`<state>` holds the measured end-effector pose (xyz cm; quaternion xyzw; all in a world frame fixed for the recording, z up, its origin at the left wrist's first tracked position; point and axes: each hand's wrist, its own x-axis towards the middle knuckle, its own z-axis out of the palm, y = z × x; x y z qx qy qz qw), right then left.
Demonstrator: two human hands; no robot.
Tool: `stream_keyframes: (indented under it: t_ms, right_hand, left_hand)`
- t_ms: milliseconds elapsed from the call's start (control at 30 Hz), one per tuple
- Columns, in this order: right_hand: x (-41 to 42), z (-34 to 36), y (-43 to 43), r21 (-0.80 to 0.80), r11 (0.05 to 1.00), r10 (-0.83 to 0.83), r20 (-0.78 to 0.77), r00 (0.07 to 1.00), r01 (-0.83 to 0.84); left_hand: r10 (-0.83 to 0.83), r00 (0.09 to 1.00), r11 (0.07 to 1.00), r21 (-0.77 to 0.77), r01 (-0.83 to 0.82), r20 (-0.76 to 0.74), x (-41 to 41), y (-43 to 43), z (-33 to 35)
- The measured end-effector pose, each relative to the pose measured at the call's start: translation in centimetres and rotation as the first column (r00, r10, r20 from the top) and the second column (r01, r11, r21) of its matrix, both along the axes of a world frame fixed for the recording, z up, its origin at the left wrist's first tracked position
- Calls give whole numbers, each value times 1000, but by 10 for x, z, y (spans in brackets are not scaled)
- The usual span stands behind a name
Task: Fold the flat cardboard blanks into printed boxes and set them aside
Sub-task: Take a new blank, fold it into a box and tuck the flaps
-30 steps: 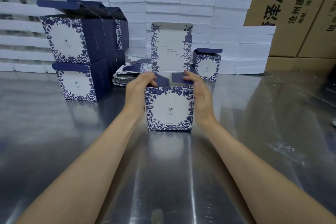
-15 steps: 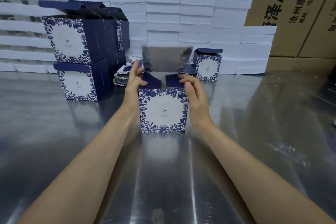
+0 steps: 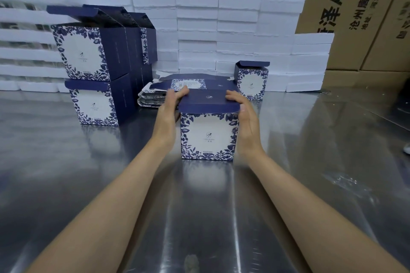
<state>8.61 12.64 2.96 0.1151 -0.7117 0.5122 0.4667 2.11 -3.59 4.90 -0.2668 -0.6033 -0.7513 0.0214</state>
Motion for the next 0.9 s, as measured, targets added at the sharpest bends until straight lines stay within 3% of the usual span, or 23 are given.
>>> stream_keyframes:
  t_ms: [67, 133, 233, 333, 400, 700, 800, 900]
  right_hand:
    - [1, 1, 0, -75, 996, 44, -13, 999, -45]
    - [3, 2, 0, -128, 990, 63, -11, 998, -64]
    - [6, 4, 0, -68, 997, -21, 54, 998, 25]
    - [6, 7, -1, 49, 992, -120, 57, 991, 117]
    - [6, 9, -2, 69, 989, -132, 59, 989, 128]
    - [3, 12, -4, -9, 994, -112, 54, 992, 112]
    - [1, 14, -7, -66, 993, -89, 77, 993, 94]
    - [1, 17, -8, -5, 990, -137, 82, 987, 138]
  left_hand:
    - [2, 987, 986, -164, -29, -162, 4, -1, -3]
    - [26, 965, 971, -224, -87, -263, 7, 0, -7]
    - [116, 893, 953, -203, -223, -436, 9, 2, -6]
    - [190, 738, 917, -152, -370, -648, 14, 4, -4]
    - [222, 732, 915, -122, -385, -644, 16, 6, -2]
    - [228, 869, 951, -90, -295, -439, 22, 9, 7]
    - [250, 793, 910, -145, -389, -556, 20, 9, 7]
    - [264, 688, 840, -190, -509, -676, 19, 12, 4]
